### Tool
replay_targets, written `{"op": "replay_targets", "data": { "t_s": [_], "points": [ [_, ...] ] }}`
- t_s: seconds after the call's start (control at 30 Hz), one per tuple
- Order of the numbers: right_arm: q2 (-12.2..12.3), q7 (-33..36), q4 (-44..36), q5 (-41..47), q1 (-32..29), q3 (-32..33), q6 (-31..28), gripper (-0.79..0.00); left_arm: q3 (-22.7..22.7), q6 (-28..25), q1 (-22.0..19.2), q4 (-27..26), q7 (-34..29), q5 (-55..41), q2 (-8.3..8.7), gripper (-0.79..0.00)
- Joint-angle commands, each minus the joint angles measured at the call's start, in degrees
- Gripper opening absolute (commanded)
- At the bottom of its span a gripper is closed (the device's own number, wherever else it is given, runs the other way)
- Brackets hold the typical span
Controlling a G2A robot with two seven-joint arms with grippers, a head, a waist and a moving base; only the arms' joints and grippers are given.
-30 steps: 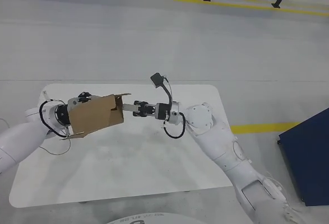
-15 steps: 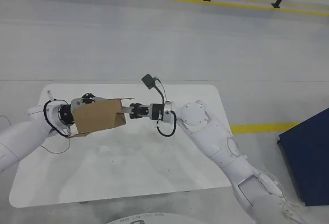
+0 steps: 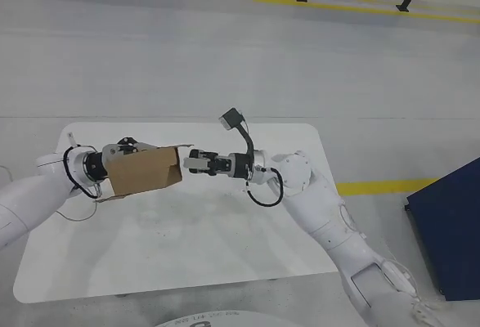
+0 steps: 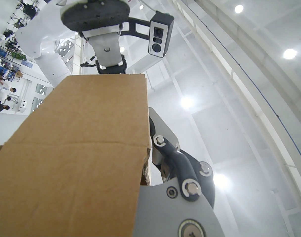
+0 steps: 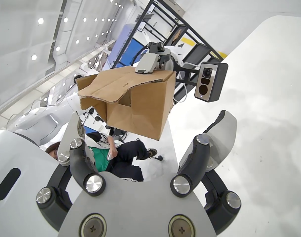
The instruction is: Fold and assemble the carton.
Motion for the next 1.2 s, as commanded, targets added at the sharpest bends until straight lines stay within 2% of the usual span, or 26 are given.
{"op": "replay_targets", "data": {
  "t_s": [0.0, 0.3, 0.63, 0.8, 1.0, 1.17],
  "points": [
    [0.0, -0.1, -0.3, -0.5, -0.2, 0.0, 0.0, 0.0, 0.1, 0.0, -0.1, 0.3, 0.0, 0.5, -0.22, -0.785],
    [0.0, -1.2, -1.6, -3.7, -0.8, 0.0, 0.2, 0.0, 0.2, 0.4, -0.2, 2.4, 0.4, 2.0, -1.27, -0.785],
    [-0.5, -6.5, -2.1, -13.7, 0.8, -2.7, 9.4, 0.0, -0.4, -0.3, -0.3, 2.8, -0.3, 3.0, -1.71, -0.785],
    [-0.8, -7.4, -2.1, -15.2, 1.3, -3.7, 11.3, 0.0, -0.5, -0.5, -0.1, 2.6, -0.5, 3.1, -1.74, -0.785],
    [-1.1, -7.0, -2.0, -15.6, 1.8, -4.4, 11.5, 0.0, -0.5, -0.8, 0.0, 1.6, -0.8, 2.3, -1.5, -0.785],
    [-0.9, -4.8, -1.2, -9.6, 1.0, -2.3, 6.0, 0.0, -0.5, -1.0, 0.3, 0.9, -1.0, 0.1, -1.24, -0.785]
  ]
}}
